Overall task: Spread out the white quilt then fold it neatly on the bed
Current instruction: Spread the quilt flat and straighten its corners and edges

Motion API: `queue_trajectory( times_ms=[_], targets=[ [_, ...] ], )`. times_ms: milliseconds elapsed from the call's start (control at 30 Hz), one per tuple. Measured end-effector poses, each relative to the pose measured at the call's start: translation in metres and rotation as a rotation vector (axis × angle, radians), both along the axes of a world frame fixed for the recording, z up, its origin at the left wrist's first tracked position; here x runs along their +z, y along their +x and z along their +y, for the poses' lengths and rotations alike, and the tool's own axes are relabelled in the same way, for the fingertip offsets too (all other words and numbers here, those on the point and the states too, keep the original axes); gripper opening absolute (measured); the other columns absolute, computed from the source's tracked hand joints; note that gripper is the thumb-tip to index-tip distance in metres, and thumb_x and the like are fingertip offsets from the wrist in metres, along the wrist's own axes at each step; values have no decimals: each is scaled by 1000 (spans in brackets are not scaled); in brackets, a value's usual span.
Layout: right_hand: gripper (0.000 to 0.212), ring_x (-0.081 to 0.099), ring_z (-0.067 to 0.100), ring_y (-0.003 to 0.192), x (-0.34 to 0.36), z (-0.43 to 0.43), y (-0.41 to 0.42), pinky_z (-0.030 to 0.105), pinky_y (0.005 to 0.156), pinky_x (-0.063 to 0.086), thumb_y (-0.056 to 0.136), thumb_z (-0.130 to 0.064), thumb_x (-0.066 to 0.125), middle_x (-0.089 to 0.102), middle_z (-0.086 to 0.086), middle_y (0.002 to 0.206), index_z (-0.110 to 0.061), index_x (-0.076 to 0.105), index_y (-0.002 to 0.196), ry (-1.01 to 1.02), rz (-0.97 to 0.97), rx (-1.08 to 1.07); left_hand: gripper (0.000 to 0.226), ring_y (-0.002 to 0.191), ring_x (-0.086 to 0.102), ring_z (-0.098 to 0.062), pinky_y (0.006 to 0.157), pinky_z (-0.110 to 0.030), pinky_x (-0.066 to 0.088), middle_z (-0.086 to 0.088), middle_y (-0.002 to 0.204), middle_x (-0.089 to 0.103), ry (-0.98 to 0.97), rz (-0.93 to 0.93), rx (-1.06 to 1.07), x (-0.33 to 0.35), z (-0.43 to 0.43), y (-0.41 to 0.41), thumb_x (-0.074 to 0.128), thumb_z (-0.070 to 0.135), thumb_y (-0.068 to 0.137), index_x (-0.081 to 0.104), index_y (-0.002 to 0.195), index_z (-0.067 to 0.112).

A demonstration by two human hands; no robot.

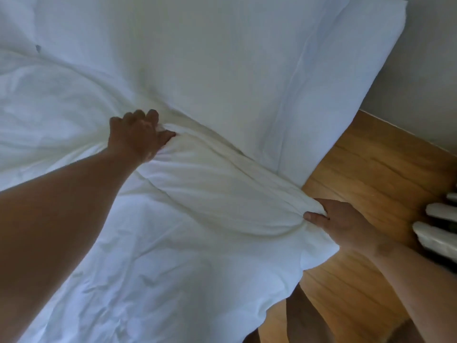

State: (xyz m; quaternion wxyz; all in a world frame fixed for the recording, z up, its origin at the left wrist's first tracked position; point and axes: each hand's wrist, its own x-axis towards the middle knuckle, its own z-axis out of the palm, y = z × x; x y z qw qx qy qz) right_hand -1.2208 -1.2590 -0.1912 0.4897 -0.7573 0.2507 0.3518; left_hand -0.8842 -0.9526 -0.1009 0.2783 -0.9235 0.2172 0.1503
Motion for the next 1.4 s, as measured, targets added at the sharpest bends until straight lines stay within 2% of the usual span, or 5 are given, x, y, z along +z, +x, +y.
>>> queue_trajectory(
  times_ms=[200, 467, 1000, 1233, 1400],
  targets=[
    [69, 49, 32, 127, 71, 52, 19, 50, 100, 51, 78, -14, 78, 47, 13, 142, -17, 47, 140, -544, -465, 100, 73, 136, 42, -27, 110, -44, 32, -5, 148, 43, -511, -83, 14, 34, 27, -78, 47, 59, 86, 36, 150, 27],
    [63, 44, 32, 140, 122, 208, 41, 48, 106, 47, 77, -28, 73, 42, 13, 154, -17, 56, 137, -280, -715, 733, 68, 153, 13, -27, 119, -54, 23, -3, 167, 10, -267, 88, 742, 30, 229, -301, 38, 60, 97, 20, 158, 36],
    [67, 36, 26, 146, 108, 578, -64, 38, 112, 40, 86, -38, 66, 26, 5, 164, -25, 43, 147, -51, -710, 1425, 114, 140, 35, -39, 113, -53, 32, -17, 154, 33, -536, -219, 2156, -2, 530, -606, 64, 81, 69, 19, 155, 22],
    [71, 32, 33, 147, 89, 802, -126, 55, 103, 44, 82, -20, 67, 28, 6, 163, -26, 43, 149, 68, -1044, 1888, 64, 80, 64, -18, 65, -31, 45, 10, 78, 64, -975, -49, 2048, -10, 571, -669, 67, 83, 63, 56, 90, 26],
    [73, 26, 27, 146, 79, 906, -150, 72, 110, 8, 81, -69, 61, 40, -3, 152, -36, 44, 143, -390, -946, 2468, 31, 80, 63, -20, 69, -34, 48, 10, 81, 66, -1218, -106, 2020, -28, 552, -698, 66, 57, 83, 59, 86, 27]
  ],
)
